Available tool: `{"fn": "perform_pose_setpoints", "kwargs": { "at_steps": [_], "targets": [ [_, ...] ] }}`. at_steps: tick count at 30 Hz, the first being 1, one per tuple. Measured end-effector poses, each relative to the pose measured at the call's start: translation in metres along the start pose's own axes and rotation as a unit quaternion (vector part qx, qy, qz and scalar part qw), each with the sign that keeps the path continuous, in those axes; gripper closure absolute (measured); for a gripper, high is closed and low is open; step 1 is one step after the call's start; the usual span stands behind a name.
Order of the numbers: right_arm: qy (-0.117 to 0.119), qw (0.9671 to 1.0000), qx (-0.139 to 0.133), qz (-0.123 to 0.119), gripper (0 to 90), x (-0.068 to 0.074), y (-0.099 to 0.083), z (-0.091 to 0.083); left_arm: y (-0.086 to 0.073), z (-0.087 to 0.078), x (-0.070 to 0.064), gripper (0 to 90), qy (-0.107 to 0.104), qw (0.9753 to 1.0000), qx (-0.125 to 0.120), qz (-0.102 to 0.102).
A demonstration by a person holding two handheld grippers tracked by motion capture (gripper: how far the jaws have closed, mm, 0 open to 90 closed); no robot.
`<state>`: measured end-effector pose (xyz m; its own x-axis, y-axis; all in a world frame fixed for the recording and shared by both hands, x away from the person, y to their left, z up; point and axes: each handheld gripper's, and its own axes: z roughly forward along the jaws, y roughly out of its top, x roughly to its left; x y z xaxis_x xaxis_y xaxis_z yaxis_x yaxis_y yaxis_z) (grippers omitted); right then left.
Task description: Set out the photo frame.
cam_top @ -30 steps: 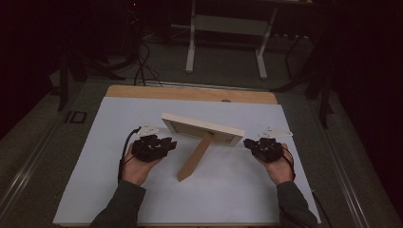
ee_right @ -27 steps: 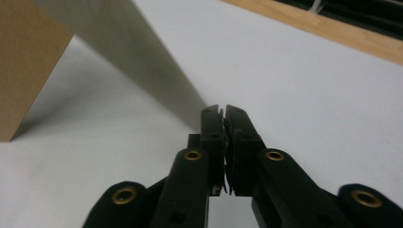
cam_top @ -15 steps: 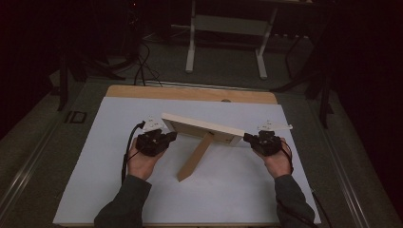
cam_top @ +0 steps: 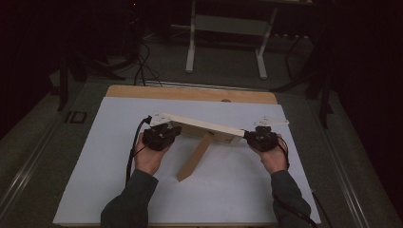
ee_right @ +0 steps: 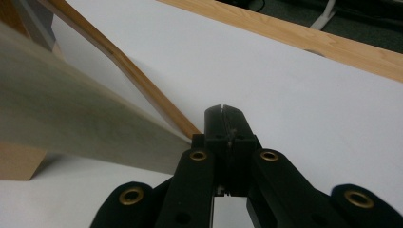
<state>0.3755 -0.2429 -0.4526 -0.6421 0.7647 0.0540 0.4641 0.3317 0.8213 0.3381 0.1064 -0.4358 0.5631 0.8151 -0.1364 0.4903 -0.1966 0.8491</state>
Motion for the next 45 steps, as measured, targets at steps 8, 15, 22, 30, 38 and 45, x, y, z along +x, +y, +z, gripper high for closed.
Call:
{"fn": "perform_pose_setpoints", "kwargs": {
  "at_steps": [8, 15, 22, 30, 38, 45],
  "targets": [
    [0.001, 1.0000, 0.003, -0.005, 90.0, 0.002, 0.002, -0.001, 0.004, 0.005, -0.001, 90.0, 0.002, 1.0000, 0.003, -0.001],
    [0.004, 1.0000, 0.002, -0.008, 90.0, 0.001, 0.005, -0.001, 0.006, 0.008, -0.002, 90.0, 0.001, 1.0000, 0.005, 0.003],
    [0.012, 0.9999, 0.003, -0.003, 90.0, 0.001, 0.006, -0.001, 0.008, 0.010, -0.001, 90.0, 0.004, 0.9999, 0.010, 0.005],
    [0.018, 0.9998, 0.002, -0.008, 90.0, 0.005, 0.006, -0.002, 0.010, 0.013, -0.003, 90.0, -0.003, 0.9999, 0.012, 0.006],
    [0.022, 0.9997, 0.000, -0.014, 90.0, 0.008, 0.006, -0.004, 0.013, 0.018, -0.012, 90.0, -0.010, 0.9997, 0.015, 0.016],
    [0.023, 0.9996, 0.002, -0.016, 90.0, 0.011, 0.005, -0.005, 0.015, 0.021, -0.019, 90.0, -0.013, 0.9994, 0.019, 0.026]
  ]
}}
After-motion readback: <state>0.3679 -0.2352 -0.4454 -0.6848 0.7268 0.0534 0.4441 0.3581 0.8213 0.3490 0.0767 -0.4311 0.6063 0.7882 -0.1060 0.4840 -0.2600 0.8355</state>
